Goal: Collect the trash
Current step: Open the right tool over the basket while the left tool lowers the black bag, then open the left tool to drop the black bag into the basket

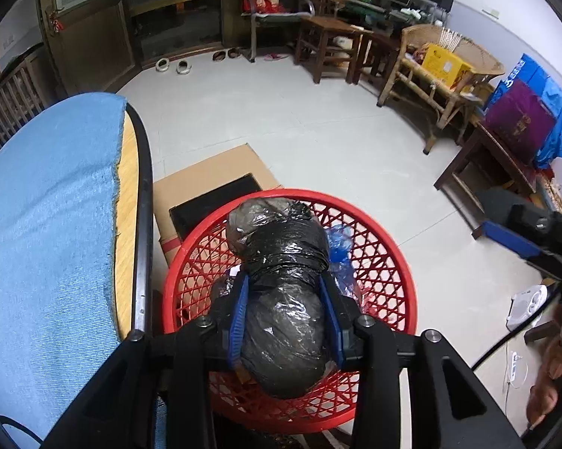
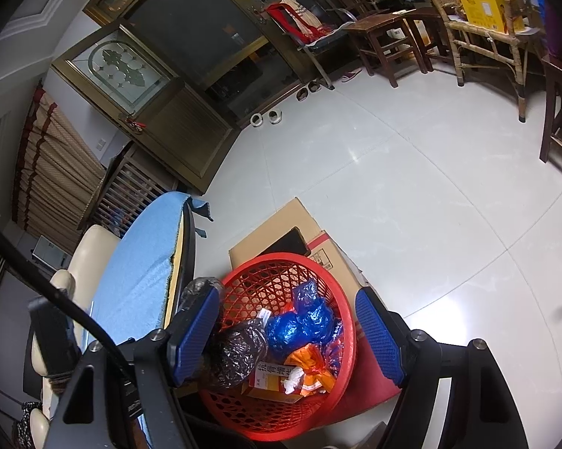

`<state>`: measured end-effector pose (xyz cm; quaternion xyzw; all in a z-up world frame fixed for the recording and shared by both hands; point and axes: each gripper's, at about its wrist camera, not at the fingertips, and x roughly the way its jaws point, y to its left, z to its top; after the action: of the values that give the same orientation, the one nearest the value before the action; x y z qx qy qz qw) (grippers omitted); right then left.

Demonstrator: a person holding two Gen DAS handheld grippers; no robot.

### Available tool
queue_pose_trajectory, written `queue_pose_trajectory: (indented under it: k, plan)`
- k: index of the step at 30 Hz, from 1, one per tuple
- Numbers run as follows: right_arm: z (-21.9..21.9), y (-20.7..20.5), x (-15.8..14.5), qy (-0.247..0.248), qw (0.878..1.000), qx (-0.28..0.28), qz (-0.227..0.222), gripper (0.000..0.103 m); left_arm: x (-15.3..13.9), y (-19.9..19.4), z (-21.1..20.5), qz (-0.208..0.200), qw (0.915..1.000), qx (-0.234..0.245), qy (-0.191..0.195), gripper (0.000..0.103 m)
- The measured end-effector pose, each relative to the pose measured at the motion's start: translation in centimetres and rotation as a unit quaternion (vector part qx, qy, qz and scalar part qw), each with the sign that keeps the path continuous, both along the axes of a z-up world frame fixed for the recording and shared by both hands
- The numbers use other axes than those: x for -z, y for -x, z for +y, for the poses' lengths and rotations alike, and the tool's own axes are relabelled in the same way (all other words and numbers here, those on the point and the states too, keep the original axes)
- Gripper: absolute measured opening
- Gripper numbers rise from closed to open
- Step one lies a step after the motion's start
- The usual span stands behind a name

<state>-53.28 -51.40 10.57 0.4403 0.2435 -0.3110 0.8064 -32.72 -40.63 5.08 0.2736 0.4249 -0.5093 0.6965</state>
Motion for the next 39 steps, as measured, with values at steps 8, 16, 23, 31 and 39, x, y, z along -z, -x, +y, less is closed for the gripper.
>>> queue_pose_trajectory:
  k: [8,16,23,31,39]
  plan:
    - [0.4,0.1,-1.0,0.01,1.0,0.003,-0.001,0.079,-1.4,0.0,0.7,-0.02,0.9997,-0.011,0.009,0.072]
    - [1.4,-0.5,-2.6,0.029,1.0,-0.005,-0.002,0.079,-4.9,-2.9,4.2,0.012,0.995,-0.067,0.073,0.073]
    - [4.0,-1.8,-4.6,0.054,0.998,-0.029,0.003,0.081,-7.4,-4.5,8.8,0.014,0.9833,-0.126,0.131,0.081]
    - [9.7,-4.5,-5.6,0.122,0.988,-0.067,0.061,0.092,-7.7,-4.1,13.8,-0.052,0.9775,-0.16,0.127,0.086]
    - [14.2,-5.8,-2.7,0.156,0.977,-0.06,0.131,0.103,-7.4,-2.8,17.5,-0.071,0.9743,-0.179,0.118,0.086]
